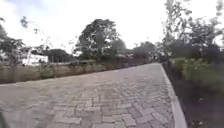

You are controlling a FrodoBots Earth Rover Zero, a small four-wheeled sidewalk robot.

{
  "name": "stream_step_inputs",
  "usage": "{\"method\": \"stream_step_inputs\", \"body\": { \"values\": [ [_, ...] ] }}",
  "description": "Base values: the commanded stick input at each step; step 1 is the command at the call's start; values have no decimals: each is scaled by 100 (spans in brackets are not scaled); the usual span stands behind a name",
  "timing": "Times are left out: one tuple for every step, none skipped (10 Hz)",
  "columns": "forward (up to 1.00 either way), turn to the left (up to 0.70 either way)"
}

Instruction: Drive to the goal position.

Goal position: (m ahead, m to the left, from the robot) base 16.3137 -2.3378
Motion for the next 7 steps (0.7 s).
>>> {"method": "stream_step_inputs", "body": {
  "values": [
    [70, 0],
    [70, 0],
    [70, 0],
    [70, 0],
    [70, 0],
    [70, 0],
    [70, 0]
  ]
}}
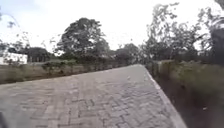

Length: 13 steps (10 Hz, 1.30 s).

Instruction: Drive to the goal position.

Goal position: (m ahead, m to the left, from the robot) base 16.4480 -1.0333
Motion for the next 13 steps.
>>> {"method": "stream_step_inputs", "body": {
  "values": [
    [73, 0],
    [80, 0],
    [85, 0],
    [85, 0],
    [85, 0],
    [85, 0],
    [85, 0],
    [85, 0],
    [85, 0],
    [85, -16],
    [85, -32],
    [85, -20],
    [85, -4]
  ]
}}
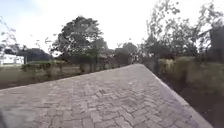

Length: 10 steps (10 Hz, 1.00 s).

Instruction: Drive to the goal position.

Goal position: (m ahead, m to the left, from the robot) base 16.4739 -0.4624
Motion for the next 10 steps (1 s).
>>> {"method": "stream_step_inputs", "body": {
  "values": [
    [85, 0],
    [85, 0],
    [85, 0],
    [85, 0],
    [85, 0],
    [85, 0],
    [85, 0],
    [85, 0],
    [85, 0],
    [85, 0]
  ]
}}
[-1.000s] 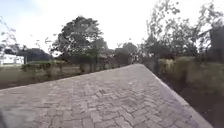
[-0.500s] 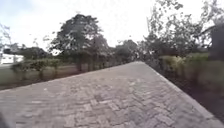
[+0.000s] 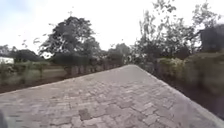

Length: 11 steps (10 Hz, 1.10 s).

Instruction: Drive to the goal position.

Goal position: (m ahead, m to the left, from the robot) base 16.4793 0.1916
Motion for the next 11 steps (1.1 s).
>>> {"method": "stream_step_inputs", "body": {
  "values": [
    [85, 0],
    [85, 0],
    [85, 0],
    [85, 0],
    [85, 0],
    [85, 0],
    [85, 0],
    [85, 0],
    [85, 0],
    [85, 0],
    [85, 0]
  ]
}}
